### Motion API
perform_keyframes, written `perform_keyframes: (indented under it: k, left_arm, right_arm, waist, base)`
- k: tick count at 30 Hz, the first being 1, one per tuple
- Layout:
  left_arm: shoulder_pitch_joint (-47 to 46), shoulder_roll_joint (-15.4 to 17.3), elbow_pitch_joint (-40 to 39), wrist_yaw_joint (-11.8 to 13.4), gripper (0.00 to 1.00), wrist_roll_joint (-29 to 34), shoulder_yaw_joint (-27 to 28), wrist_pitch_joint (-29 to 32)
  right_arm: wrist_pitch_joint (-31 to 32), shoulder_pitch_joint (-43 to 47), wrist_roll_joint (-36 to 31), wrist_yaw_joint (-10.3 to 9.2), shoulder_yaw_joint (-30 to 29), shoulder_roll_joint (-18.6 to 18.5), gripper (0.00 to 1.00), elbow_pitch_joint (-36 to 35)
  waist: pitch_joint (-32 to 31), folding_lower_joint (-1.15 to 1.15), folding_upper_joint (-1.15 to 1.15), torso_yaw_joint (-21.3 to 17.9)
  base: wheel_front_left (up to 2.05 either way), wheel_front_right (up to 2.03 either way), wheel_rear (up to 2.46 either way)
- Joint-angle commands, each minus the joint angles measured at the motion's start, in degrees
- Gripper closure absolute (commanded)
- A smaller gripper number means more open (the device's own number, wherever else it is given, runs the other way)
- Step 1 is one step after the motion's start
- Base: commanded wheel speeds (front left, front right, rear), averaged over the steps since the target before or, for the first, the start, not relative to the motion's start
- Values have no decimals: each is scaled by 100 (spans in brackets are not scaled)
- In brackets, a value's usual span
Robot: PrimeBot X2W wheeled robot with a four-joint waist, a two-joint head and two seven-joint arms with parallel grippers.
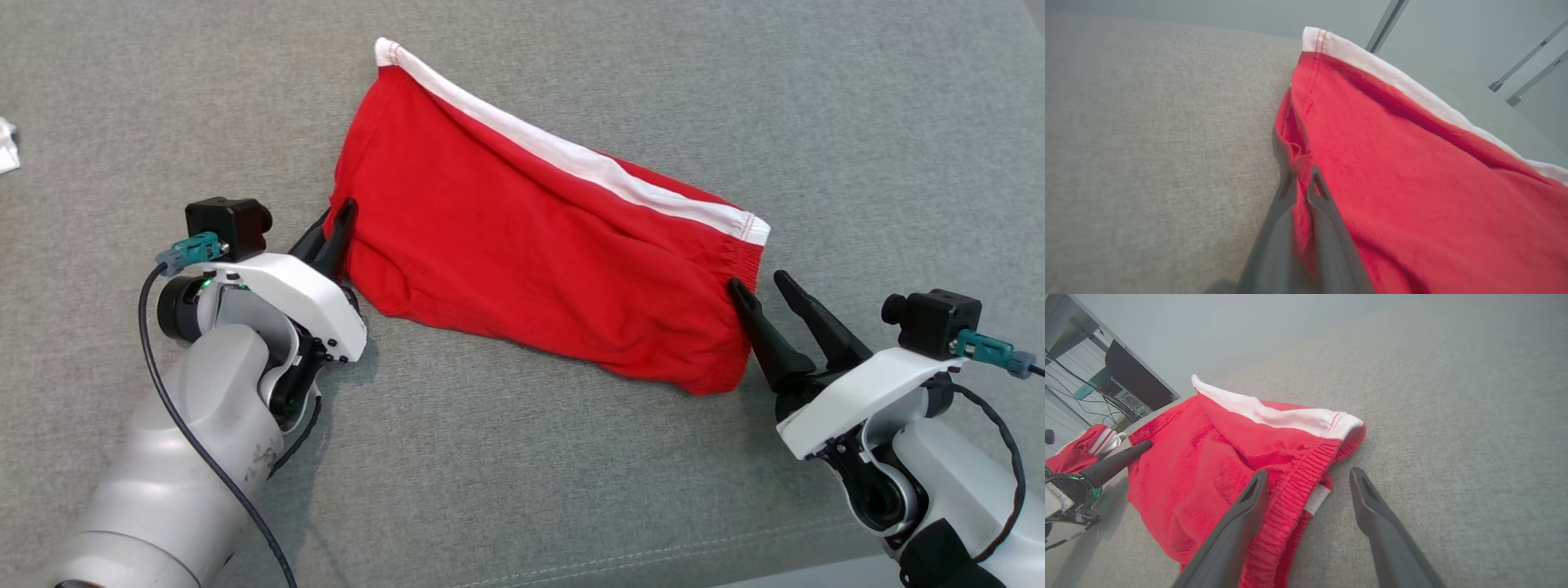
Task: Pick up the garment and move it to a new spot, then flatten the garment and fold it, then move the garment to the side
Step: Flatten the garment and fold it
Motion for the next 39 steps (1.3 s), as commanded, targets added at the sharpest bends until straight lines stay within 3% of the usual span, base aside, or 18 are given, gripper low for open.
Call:
perform_keyframes:
  k: [1,9,23,24,25,26,39]
  left_arm:
    - [-30,182,-223,-39,100,-78,107,-29]
    - [512,214,-765,-41,100,-7,97,-29]
    - [707,127,-986,-41,100,270,114,-29]
    - [705,125,-986,-41,100,281,115,-29]
    - [703,121,-988,-41,100,287,117,-29]
    - [699,119,-988,-41,100,294,117,-29]
    - [986,65,-1183,-41,100,640,584,-29]
  right_arm:
    - [-75,152,107,-16,4,-11,0,-75]
    - [-75,48,520,-16,444,-36,0,406]
    - [-62,-209,922,-16,703,116,0,911]
    - [-27,-214,1013,-16,775,144,22,924]
    - [-16,-233,1076,-16,844,151,69,933]
    - [-12,-250,1137,-16,904,152,100,936]
    - [-56,-609,1382,-16,1262,-347,100,1167]
  waist:
    - [-4,0,0,88]
    - [-11,0,0,508]
    - [11,0,0,625]
    - [6,0,0,629]
    - [-2,0,0,634]
    - [-7,0,0,641]
    - [-237,0,0,1098]
  base:
    - [0,0,0]
    - [0,0,0]
    - [0,0,0]
    - [0,0,0]
    - [0,0,0]
    - [0,0,0]
    - [0,0,0]
